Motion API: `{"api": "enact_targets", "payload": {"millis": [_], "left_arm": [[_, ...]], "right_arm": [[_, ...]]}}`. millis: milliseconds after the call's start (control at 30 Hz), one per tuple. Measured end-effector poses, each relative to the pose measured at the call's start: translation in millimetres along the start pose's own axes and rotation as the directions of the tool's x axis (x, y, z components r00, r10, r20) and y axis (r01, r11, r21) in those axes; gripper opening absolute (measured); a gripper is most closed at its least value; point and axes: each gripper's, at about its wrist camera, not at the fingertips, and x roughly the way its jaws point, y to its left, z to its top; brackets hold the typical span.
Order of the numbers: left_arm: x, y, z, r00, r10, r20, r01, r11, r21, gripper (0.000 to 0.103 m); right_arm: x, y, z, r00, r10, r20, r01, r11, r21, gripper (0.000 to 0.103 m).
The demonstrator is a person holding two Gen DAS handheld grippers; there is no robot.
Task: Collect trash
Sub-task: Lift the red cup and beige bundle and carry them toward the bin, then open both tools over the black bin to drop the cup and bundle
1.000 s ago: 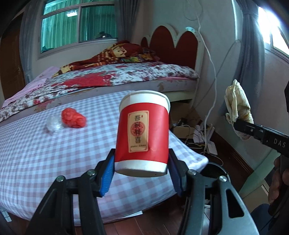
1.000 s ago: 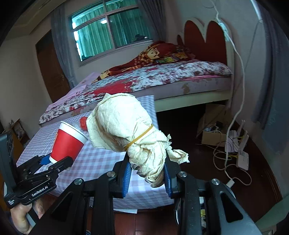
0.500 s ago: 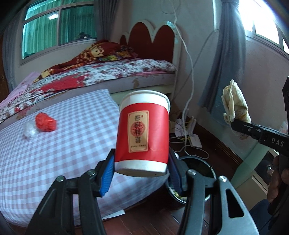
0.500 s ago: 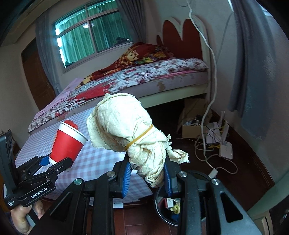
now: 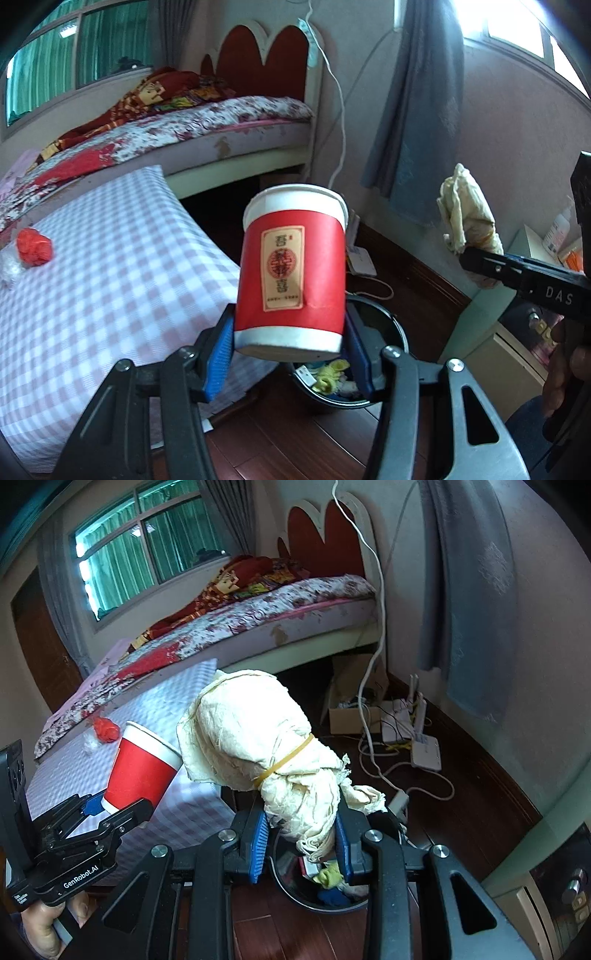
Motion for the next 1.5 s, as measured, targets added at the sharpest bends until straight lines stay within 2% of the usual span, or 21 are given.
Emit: {"api": "enact_targets", "payload": {"millis": [233, 533, 733, 1133, 1267, 1300, 1333, 1367, 1400, 1433, 1500], "left_arm": [[22, -14, -9, 0.998, -0.028, -0.059, 0.029, 0.999, 0.016, 0.055], [58, -32, -28, 0.988, -0.049, -0.149, 0.052, 0.998, 0.02, 0.055], [90, -39, -40, 0.974, -0.052, -0.222, 0.052, 0.999, -0.006, 0.055], [128, -49, -40, 0.957, -0.048, -0.284, 0.053, 0.999, 0.008, 0.056], [142, -49, -44, 0.951, -0.087, -0.297, 0.083, 0.996, -0.026, 0.058], [144, -50, -45, 0.951, -0.102, -0.291, 0.096, 0.995, -0.034, 0.062], [145, -49, -47, 0.953, -0.093, -0.29, 0.086, 0.996, -0.035, 0.077], [143, -47, -51, 0.957, -0.061, -0.282, 0.055, 0.998, -0.03, 0.085], [141, -44, -54, 0.963, -0.02, -0.268, 0.014, 1.0, -0.026, 0.1], [137, -40, -58, 0.967, 0.018, -0.252, -0.027, 0.999, -0.032, 0.102], [133, -30, -66, 0.965, 0.03, -0.26, -0.048, 0.997, -0.06, 0.102]], "right_arm": [[11, -21, -18, 0.999, -0.021, -0.046, 0.022, 0.999, 0.026, 0.032], [47, -39, -43, 0.989, -0.042, -0.142, 0.046, 0.999, 0.022, 0.032], [78, -50, -57, 0.973, -0.059, -0.221, 0.06, 0.998, 0.0, 0.032], [131, -66, -75, 0.943, -0.073, -0.324, 0.061, 0.997, -0.048, 0.033], [149, -69, -82, 0.933, -0.087, -0.349, 0.06, 0.994, -0.086, 0.033], [153, -70, -85, 0.93, -0.084, -0.358, 0.054, 0.994, -0.093, 0.034], [156, -71, -87, 0.926, -0.077, -0.369, 0.045, 0.994, -0.096, 0.044], [162, -73, -92, 0.915, -0.092, -0.392, 0.049, 0.992, -0.117, 0.065], [164, -75, -96, 0.909, -0.133, -0.394, 0.082, 0.986, -0.143, 0.075], [163, -79, -97, 0.907, -0.161, -0.389, 0.108, 0.982, -0.153, 0.082], [158, -92, -101, 0.905, -0.166, -0.391, 0.133, 0.985, -0.11, 0.083]]}}
